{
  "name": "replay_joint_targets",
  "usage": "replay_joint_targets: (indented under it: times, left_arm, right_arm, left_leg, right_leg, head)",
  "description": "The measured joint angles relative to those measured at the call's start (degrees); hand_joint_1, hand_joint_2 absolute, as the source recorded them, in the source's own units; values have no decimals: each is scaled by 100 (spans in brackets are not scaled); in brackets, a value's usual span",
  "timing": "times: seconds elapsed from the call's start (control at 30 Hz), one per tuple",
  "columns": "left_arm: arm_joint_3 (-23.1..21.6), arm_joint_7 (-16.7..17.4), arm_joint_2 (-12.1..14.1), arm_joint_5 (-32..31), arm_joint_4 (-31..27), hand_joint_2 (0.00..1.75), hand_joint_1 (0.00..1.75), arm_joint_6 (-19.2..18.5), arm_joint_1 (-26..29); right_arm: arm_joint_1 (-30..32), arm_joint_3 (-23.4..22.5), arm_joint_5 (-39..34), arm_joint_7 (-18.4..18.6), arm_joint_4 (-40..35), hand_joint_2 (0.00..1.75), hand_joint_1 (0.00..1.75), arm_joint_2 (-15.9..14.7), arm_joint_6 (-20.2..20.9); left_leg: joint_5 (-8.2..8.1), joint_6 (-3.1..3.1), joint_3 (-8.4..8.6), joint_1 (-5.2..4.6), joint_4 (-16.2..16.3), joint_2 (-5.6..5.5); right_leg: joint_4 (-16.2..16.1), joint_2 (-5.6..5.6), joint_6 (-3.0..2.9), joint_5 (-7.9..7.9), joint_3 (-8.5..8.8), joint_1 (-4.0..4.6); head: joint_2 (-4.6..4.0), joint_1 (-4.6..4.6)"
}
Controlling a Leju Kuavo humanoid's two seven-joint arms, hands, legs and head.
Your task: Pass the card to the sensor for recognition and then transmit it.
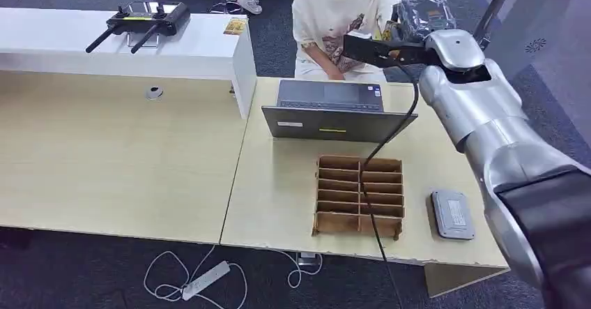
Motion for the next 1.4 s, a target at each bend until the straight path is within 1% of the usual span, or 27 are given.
replay_joint_targets:
  times: [0.4, 0.43, 0.47, 0.63, 0.7, 0.8, 0.97, 1.1, 1.27, 1.4]
  left_arm:
    - [-98, 2, 18, 0, 0, 175, 0, 17, 0]
    - [-103, 2, 20, 0, 0, 175, 0, 17, 0]
    - [-109, 2, 20, 2, 0, 175, 0, 20, 0]
    - [-127, 17, 22, 0, 0, 175, 0, 26, 1]
    - [-127, 26, 22, 0, 0, 175, 0, 28, 1]
    - [-129, 33, 22, 0, 0, 175, 0, 35, 1]
    - [-129, 35, 24, 0, 0, 175, 0, 48, 1]
    - [-129, 35, 26, 2, 0, 175, 0, 79, 1]
    - [-129, 33, 26, 2, 0, 175, 0, 138, 1]
    - [-129, 33, 26, 2, 0, 175, 0, 155, 1]
  right_arm:
    - [26, 0, 52, 57, 11, 175, 175, -6, -26]
    - [30, 0, 52, 59, 11, 175, 56, -9, -24]
    - [33, -2, 52, 72, 11, 175, 0, -15, -24]
    - [56, -20, 46, 98, 13, 175, 0, -26, -31]
    - [76, -68, -20, 68, 13, 175, 0, -28, -125]
    - [117, -236, -261, -50, 9, 175, 0, -28, -315]
    - [152, -525, -575, -206, 7, 175, 0, -44, -457]
    - [180, -851, -936, -356, -2, 175, 0, -52, -575]
    - [261, -1270, -1353, -643, -37, 175, 0, -127, -837]
    - [389, -1736, -1964, -1122, -98, 175, 0, -258, -1087]
  left_leg:
    - [0, 0, -1, 0, 0, 0]
    - [0, 0, -1, 0, 0, 0]
    - [0, 0, -1, 0, 0, 0]
    - [0, 0, -1, 0, 0, 0]
    - [0, 0, -1, 0, 0, 0]
    - [0, 0, -1, 0, 0, 0]
    - [0, 0, -1, 0, 0, 0]
    - [0, 0, -1, 0, 0, 0]
    - [0, 0, -1, 0, 0, -1]
    - [0, 0, -1, -1, 0, -1]
  right_leg:
    - [-1, 0, 0, 0, 0, 0]
    - [-1, 0, 0, 0, -1, 0]
    - [-1, 0, 0, 0, -1, 0]
    - [-1, 0, 0, 0, -1, 0]
    - [-1, 0, 0, 0, -1, 0]
    - [-1, 0, 0, 0, -1, 0]
    - [-1, 0, 0, 0, -1, 0]
    - [-1, 0, 0, 0, -1, 0]
    - [-2, -1, 0, 0, -1, 0]
    - [-3, -3, 0, 0, 0, -1]
  head:
    - [0, 0]
    - [0, 0]
    - [0, 0]
    - [0, 0]
    - [0, 0]
    - [0, 0]
    - [0, 0]
    - [0, 0]
    - [0, 0]
    - [0, 0]
